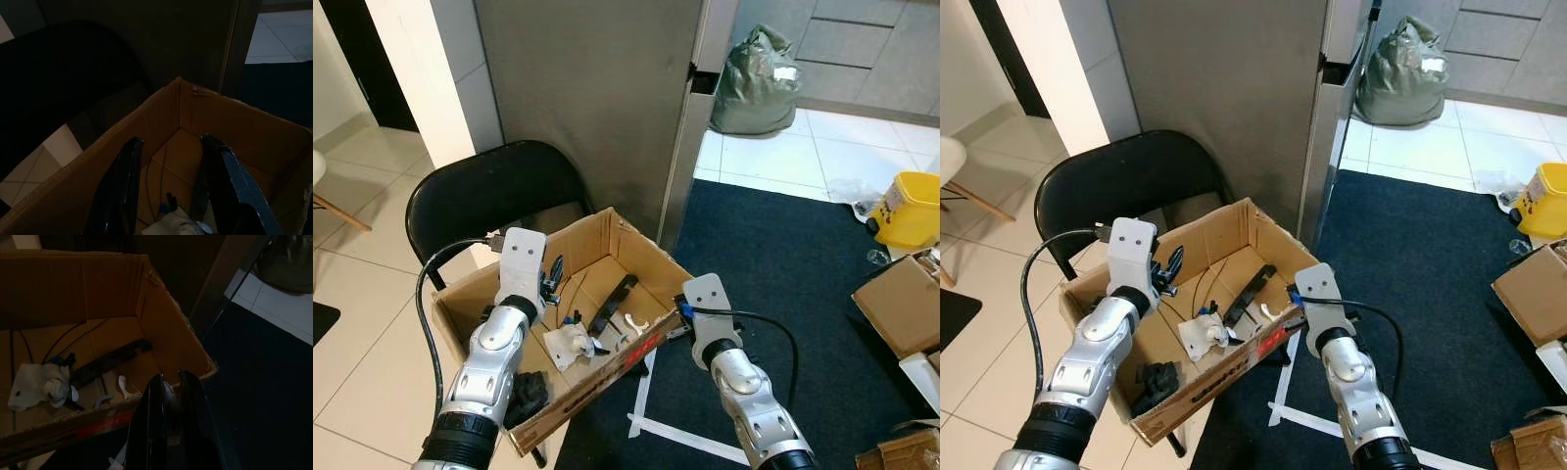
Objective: Picking trash to rubbish bin
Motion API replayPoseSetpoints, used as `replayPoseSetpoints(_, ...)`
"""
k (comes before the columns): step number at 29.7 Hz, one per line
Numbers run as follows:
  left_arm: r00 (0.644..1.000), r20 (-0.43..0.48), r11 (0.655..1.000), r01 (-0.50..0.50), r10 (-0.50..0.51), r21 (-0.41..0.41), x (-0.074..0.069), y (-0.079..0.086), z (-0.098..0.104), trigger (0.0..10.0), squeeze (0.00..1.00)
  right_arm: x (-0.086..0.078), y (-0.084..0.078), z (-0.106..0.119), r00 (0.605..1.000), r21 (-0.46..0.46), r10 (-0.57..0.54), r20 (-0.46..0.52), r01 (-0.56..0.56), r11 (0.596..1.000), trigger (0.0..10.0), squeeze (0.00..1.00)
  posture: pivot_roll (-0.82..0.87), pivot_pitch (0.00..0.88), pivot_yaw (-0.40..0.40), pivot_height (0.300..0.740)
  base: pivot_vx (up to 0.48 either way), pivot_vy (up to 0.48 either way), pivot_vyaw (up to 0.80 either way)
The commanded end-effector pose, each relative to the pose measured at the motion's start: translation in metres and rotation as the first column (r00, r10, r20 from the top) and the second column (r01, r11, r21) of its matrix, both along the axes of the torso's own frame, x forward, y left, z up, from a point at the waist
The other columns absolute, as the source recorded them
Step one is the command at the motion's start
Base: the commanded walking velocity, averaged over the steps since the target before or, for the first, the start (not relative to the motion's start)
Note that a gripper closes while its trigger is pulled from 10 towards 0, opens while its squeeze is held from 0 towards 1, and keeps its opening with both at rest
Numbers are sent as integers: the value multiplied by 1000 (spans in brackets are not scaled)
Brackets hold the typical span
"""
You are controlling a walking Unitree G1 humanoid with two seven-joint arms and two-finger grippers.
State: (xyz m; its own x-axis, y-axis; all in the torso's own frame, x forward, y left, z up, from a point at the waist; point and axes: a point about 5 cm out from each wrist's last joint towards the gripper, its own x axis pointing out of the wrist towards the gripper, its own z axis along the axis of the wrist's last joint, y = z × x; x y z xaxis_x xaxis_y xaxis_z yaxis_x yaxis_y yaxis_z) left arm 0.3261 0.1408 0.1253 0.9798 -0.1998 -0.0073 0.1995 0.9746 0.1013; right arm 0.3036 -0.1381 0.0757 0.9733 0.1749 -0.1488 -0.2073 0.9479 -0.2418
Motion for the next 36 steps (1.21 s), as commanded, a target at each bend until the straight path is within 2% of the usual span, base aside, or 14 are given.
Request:
replayPoseSetpoints(1,999,-42,1000,-4,5,29,-3,1,-10,10000,0,-3,-2,-6,1000,-3,-4,-22,4,1000,10000,0,-30,123,11,740,0,0,0)
replayPoseSetpoints(11,999,-45,999,-10,12,32,-4,2,-11,10000,0,-2,-1,-6,1000,-11,4,-22,-4,1000,10000,0,-28,125,5,740,0,0,0)
replayPoseSetpoints(19,996,-92,999,11,-8,33,-3,-3,-19,10000,0,5,5,-7,999,-10,22,-33,-22,1000,10000,0,-31,128,9,740,0,0,0)
replayPoseSetpoints(23,991,-129,997,50,-43,51,-2,-11,-26,10000,0,22,16,0,998,-6,54,-28,-54,999,10000,0,-24,136,-1,740,0,0,0)
replayPoseSetpoints(25,988,-142,996,63,-55,56,-3,-12,-28,10000,0,25,18,1,998,6,60,-28,-60,998,10000,0,-22,140,-3,740,0,0,0)
replayPoseSetpoints(26,981,-176,992,98,-82,83,-5,-16,-35,10000,0,31,24,2,996,32,79,-34,-78,996,10000,0,-17,149,-5,740,0,0,0)
replayPoseSetpoints(33,971,-210,987,136,-114,90,-12,-19,-41,10000,0,39,39,8,987,31,156,-27,-155,987,10000,0,-3,173,-21,740,0,0,0)
replayPoseSetpoints(36,966,-226,985,146,-123,90,-17,-18,-45,10000,0,44,52,16,980,70,199,-14,-197,978,10000,0,4,187,-25,740,0,0,0)
